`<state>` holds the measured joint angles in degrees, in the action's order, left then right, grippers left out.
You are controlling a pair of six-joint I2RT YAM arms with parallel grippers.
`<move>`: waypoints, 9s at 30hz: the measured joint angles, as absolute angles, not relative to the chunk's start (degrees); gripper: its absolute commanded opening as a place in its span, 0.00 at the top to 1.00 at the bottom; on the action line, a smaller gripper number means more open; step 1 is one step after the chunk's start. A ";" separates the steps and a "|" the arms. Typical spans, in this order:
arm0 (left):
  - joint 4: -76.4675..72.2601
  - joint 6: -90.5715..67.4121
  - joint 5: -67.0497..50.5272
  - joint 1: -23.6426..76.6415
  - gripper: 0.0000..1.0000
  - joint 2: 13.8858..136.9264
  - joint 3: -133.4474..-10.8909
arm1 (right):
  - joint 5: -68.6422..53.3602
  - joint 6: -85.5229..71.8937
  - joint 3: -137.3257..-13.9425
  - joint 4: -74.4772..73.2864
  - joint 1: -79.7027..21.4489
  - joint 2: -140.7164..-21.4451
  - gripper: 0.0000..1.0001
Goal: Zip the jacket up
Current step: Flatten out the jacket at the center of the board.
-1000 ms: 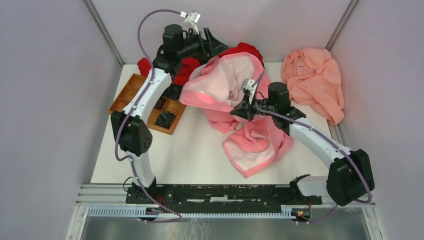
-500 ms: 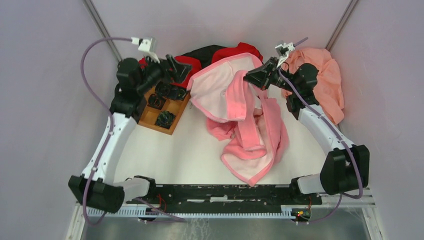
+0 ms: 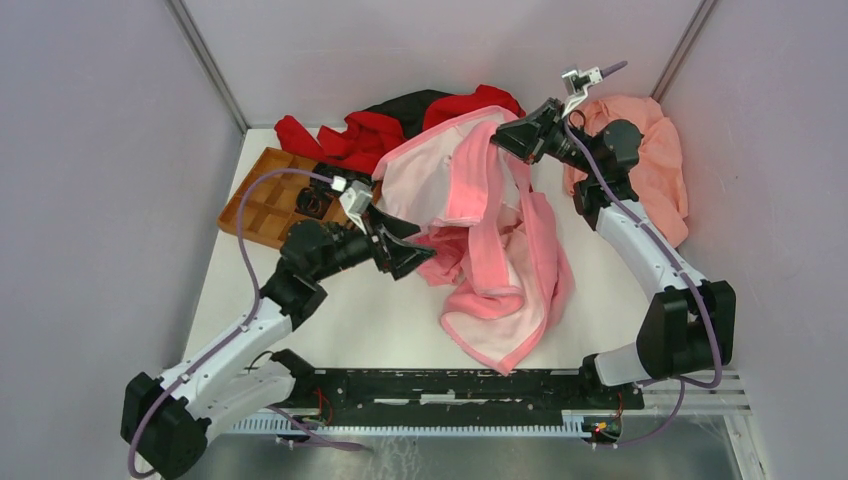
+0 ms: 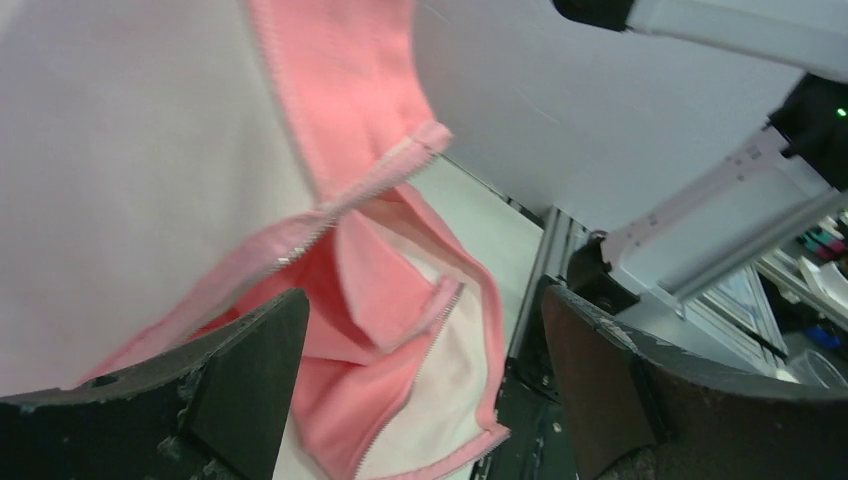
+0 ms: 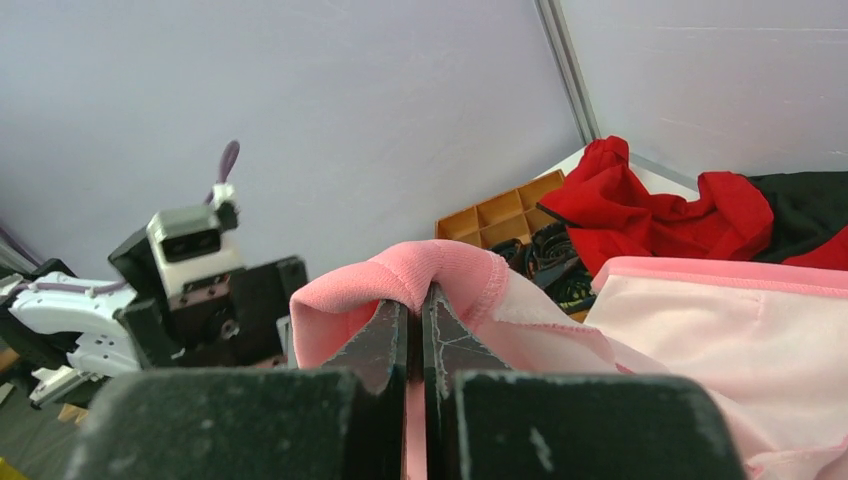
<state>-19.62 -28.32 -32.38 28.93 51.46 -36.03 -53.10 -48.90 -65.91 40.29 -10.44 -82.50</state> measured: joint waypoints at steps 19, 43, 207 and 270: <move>-31.38 -25.89 -5.98 50.76 0.04 75.83 -31.48 | -49.45 -50.78 -65.91 40.25 -10.17 -82.50 1.00; -12.82 -18.92 -16.47 39.86 0.98 82.48 -58.81 | -46.30 -52.21 -67.51 42.35 -1.37 -83.90 1.00; 19.42 3.97 9.61 32.23 0.98 53.43 -83.57 | -15.42 42.65 -110.37 -22.33 -17.80 -76.34 1.00; 3.57 -4.32 36.38 30.94 0.98 105.30 -103.15 | 8.03 14.09 -66.78 12.03 4.40 -78.78 1.00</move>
<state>3.57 -4.32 36.38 30.94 105.30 -103.15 8.03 14.09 -66.78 12.03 4.40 -78.78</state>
